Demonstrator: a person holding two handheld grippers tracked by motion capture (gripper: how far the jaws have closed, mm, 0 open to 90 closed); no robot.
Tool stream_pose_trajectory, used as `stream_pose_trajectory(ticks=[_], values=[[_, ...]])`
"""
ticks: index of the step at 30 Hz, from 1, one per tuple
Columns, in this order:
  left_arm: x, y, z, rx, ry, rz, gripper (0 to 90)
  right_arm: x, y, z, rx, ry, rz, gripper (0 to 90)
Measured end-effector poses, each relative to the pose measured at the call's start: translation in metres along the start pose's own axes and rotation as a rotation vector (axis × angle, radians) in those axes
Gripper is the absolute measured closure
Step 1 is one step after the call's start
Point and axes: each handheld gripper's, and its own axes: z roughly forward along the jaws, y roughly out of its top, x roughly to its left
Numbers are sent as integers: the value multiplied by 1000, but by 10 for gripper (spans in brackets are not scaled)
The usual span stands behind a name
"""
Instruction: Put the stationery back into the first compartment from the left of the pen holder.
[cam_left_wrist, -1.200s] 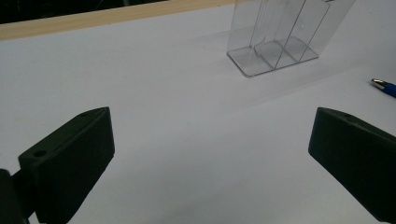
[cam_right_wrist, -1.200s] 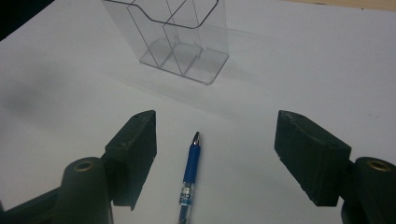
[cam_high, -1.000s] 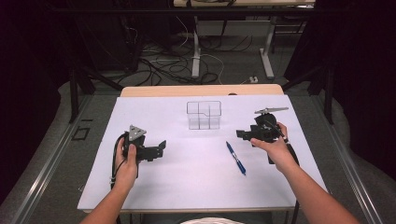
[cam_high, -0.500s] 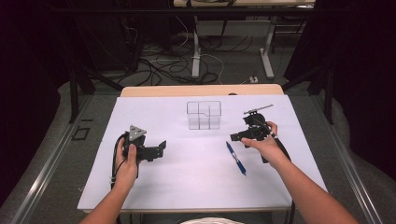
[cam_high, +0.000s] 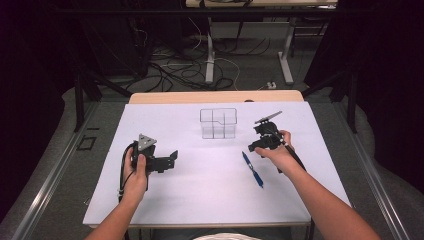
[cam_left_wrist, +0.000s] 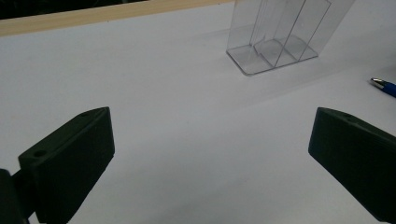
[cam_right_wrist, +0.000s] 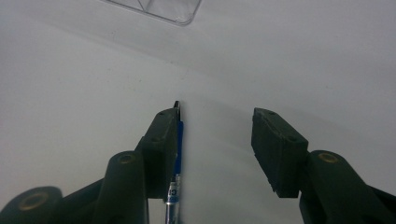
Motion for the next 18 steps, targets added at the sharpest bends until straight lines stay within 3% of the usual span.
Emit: stream_pose_trajectory(ticks=[3,7,8,11,12,13,14,15,18], values=[[0,0,0,-1,-1,-2,2,3,1,2,14,-18,7,532],[0,0,0,-2,-1,-4,2,3,0,9,7,13,7,553],[0,0,0,-2,-4,-11,2,4,1,8,45,-7,5,558],[0,0,0,-2,-3,-11,2,5,1,13,66,0,1,570],[0,0,0,-3,-3,-12,2,6,0,17,34,27,9,571],[0,0,1,-3,-4,-13,2,8,1,16,81,13,6,571],[0,0,1,-3,-4,-14,2,8,0,20,42,33,-2,569],[0,0,1,-2,-3,-13,2,10,1,18,92,14,0,563],[0,0,1,-4,-4,-14,2,11,1,22,108,24,-9,543]])
